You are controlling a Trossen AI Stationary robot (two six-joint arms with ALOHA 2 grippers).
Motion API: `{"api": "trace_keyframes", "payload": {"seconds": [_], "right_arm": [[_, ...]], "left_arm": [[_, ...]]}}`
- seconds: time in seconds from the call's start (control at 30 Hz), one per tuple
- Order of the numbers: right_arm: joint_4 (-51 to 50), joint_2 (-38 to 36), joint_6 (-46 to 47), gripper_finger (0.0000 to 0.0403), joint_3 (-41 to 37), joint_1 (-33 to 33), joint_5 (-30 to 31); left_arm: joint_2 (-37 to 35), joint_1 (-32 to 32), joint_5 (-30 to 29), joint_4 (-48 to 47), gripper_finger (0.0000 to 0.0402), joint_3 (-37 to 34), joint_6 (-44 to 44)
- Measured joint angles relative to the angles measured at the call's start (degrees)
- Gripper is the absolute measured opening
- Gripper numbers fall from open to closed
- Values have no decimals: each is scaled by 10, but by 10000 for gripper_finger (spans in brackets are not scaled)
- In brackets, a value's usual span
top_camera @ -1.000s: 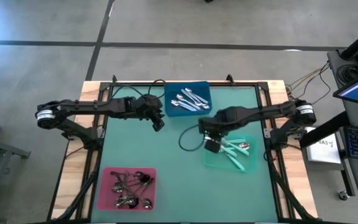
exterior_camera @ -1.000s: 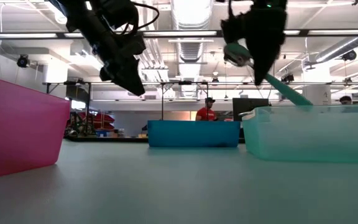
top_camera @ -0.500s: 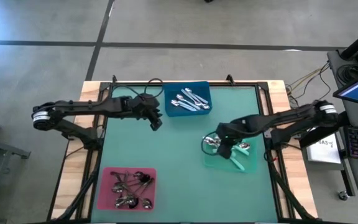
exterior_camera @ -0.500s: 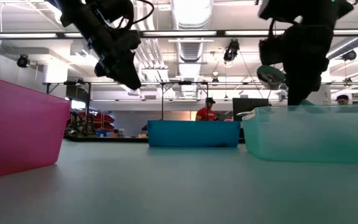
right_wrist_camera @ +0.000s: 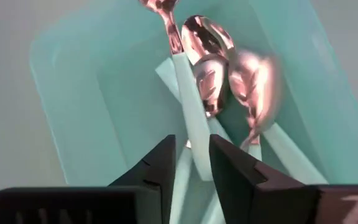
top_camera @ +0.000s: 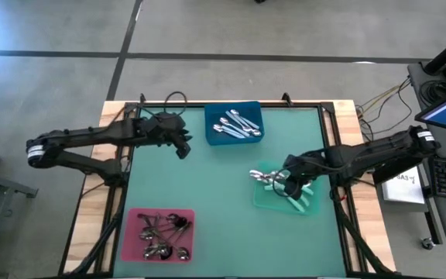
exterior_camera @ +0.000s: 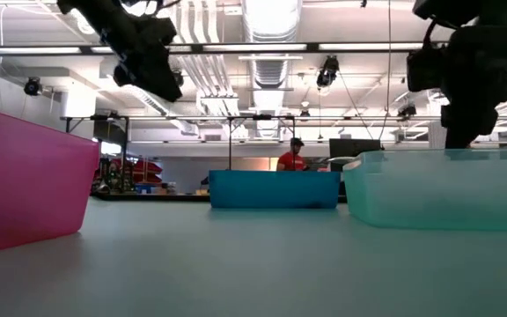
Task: Sort silverware by color (type)
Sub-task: Return to Home Position
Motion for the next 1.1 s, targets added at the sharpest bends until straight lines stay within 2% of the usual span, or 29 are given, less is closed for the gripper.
{"api": "trace_keyframes", "payload": {"seconds": [0.17,0.27,0.37,0.63,0.97,1.1], "right_arm": [[12,-17,-88,100,-4,13,27],[48,-35,-152,99,-4,15,68],[82,-55,-202,92,-4,14,82],[159,-107,-257,79,-25,14,112],[353,-122,-229,77,-136,14,110],[485,-113,-236,76,-184,14,110]], "left_arm": [[-62,0,-6,-23,103,0,0],[-111,0,-6,-52,103,0,2],[-162,0,-6,-81,103,0,1],[-276,0,-6,-112,103,-8,-10],[-411,0,-5,-72,103,-139,-59],[-458,0,-4,-29,103,-206,-77]]}}
